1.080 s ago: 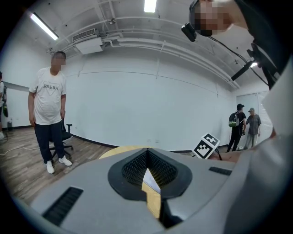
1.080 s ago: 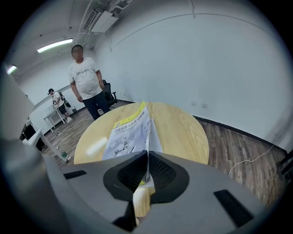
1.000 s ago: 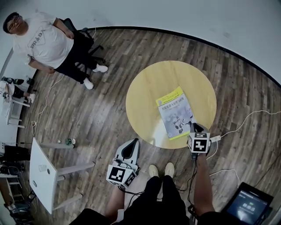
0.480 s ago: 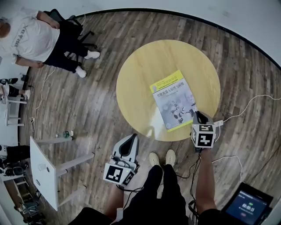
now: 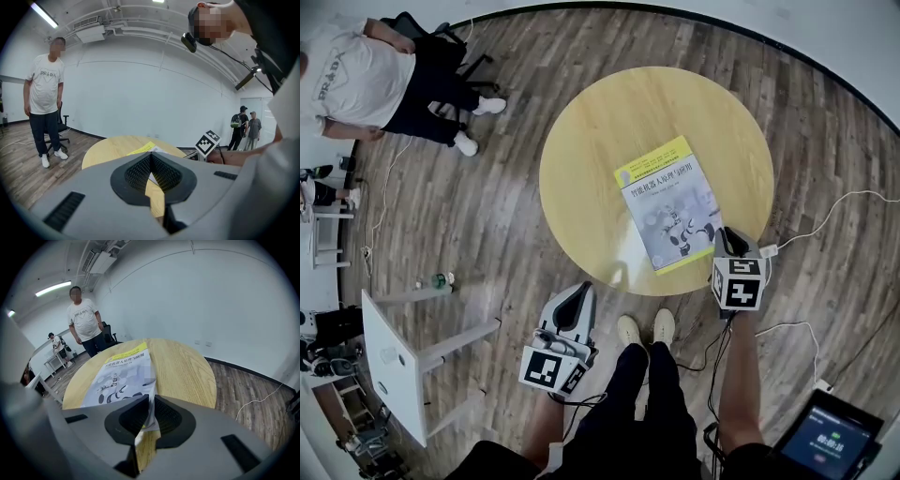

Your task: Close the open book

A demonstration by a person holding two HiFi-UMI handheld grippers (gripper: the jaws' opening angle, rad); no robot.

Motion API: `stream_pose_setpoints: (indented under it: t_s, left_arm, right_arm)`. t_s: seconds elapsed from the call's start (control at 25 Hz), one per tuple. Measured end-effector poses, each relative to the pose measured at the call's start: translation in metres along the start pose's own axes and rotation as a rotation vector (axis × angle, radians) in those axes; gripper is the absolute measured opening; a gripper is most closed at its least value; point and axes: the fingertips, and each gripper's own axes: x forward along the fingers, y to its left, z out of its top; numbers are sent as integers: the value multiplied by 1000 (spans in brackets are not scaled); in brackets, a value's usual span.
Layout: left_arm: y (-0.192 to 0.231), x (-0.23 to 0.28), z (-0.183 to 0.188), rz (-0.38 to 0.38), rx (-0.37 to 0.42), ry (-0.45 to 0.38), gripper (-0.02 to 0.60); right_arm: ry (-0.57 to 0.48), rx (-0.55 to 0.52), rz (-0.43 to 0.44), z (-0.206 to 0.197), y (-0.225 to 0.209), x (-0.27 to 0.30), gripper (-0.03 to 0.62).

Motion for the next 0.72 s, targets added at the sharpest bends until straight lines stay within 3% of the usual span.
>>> stream_pose_setpoints:
  t_s: [0.4,0.56,0.72]
  left_arm:
    - [3,-9,14,5,6,-19,-2]
    - [0,-12,14,4,6,-18,-2]
    - [-3,-15,15,-2,10,-23,-2]
  right_arm:
    - [-30,-5,-49,9,0,-10,37]
    - [-25,-22,-124,10,-19,-15,26]
    - [-26,-20,-129,10,-30,-19,24]
